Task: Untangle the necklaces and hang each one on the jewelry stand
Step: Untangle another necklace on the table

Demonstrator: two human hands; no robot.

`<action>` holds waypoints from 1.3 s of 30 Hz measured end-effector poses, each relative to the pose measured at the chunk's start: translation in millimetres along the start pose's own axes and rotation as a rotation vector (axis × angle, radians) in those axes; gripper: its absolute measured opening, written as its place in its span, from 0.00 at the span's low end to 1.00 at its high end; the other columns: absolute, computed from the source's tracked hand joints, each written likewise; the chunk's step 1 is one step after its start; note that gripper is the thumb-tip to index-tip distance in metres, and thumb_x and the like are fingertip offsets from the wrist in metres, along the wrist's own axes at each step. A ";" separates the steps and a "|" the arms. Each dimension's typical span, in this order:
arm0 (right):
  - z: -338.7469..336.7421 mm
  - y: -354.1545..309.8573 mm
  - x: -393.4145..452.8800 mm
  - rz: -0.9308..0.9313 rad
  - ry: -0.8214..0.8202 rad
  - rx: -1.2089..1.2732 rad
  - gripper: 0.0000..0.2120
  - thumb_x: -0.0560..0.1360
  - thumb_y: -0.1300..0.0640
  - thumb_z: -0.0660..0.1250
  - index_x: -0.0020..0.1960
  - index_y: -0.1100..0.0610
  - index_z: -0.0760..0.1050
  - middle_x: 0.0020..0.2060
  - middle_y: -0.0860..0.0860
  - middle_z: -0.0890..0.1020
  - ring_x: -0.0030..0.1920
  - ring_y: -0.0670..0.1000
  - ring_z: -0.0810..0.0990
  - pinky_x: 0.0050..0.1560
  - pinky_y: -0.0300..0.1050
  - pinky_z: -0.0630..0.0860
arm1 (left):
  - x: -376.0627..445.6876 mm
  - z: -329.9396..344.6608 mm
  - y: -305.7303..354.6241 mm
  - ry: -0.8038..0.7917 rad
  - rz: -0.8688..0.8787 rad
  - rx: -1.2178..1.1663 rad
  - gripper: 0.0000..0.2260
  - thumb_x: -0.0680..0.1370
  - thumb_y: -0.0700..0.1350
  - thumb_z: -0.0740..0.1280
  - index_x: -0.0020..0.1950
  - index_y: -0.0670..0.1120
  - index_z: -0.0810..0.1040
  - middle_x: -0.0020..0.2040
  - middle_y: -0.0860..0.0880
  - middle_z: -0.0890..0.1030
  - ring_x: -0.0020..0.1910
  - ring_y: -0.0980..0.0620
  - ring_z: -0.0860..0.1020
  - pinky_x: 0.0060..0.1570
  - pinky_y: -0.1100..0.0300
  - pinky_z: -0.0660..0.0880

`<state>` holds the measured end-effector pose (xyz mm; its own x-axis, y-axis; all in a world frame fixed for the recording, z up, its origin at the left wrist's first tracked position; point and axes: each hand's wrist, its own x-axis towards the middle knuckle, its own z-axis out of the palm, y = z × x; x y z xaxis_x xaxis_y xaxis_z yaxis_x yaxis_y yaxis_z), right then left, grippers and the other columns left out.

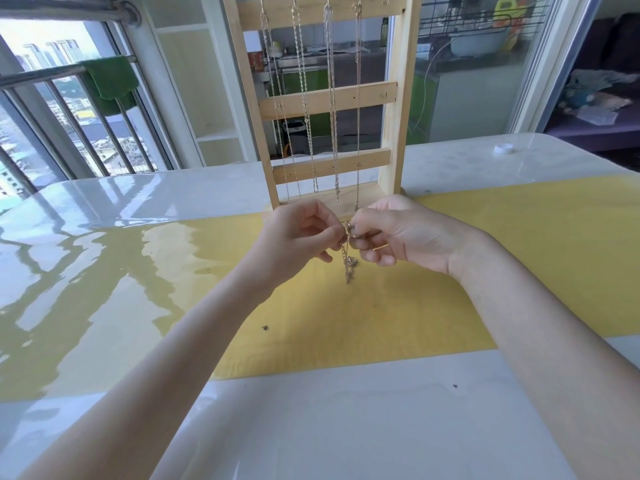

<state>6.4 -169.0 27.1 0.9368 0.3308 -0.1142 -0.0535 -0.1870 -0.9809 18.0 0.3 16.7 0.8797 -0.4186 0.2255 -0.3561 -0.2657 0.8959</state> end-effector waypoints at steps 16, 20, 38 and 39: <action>-2.6 3.1 2.7 -0.074 0.227 0.118 0.04 0.72 0.66 0.71 0.42 0.61 0.75 0.32 0.53 0.79 0.29 0.46 0.74 0.23 0.34 0.67 | -0.8 -2.1 -0.8 0.012 -0.104 -0.268 0.07 0.76 0.33 0.67 0.46 0.44 0.72 0.34 0.50 0.80 0.34 0.55 0.78 0.37 0.64 0.76; -1.5 0.7 2.3 -0.147 0.262 -0.005 0.03 0.70 0.64 0.73 0.41 0.61 0.79 0.31 0.52 0.78 0.30 0.46 0.75 0.25 0.36 0.69 | -0.9 -4.3 -3.4 0.065 -0.183 -0.350 0.07 0.76 0.34 0.66 0.46 0.45 0.72 0.35 0.48 0.80 0.35 0.55 0.78 0.37 0.65 0.76; 13.5 0.6 5.8 -0.144 0.203 -0.619 0.07 0.69 0.64 0.70 0.33 0.56 0.78 0.28 0.49 0.79 0.23 0.47 0.71 0.27 0.38 0.70 | -0.6 -1.4 -12.0 -0.033 0.082 0.294 0.13 0.75 0.32 0.64 0.43 0.51 0.69 0.33 0.51 0.78 0.30 0.57 0.75 0.38 0.59 0.74; 14.2 1.8 6.2 -0.135 0.199 -0.609 0.07 0.69 0.63 0.70 0.33 0.56 0.77 0.29 0.50 0.79 0.24 0.48 0.71 0.26 0.38 0.70 | -0.4 -2.1 -12.1 -0.038 0.082 0.289 0.13 0.75 0.32 0.64 0.43 0.50 0.69 0.33 0.51 0.78 0.30 0.57 0.75 0.38 0.58 0.75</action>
<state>7.3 -154.1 22.4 0.9707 0.2218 0.0924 0.2200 -0.6658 -0.7129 22.7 5.6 6.5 0.8340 -0.4796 0.2729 -0.5050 -0.4640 0.7278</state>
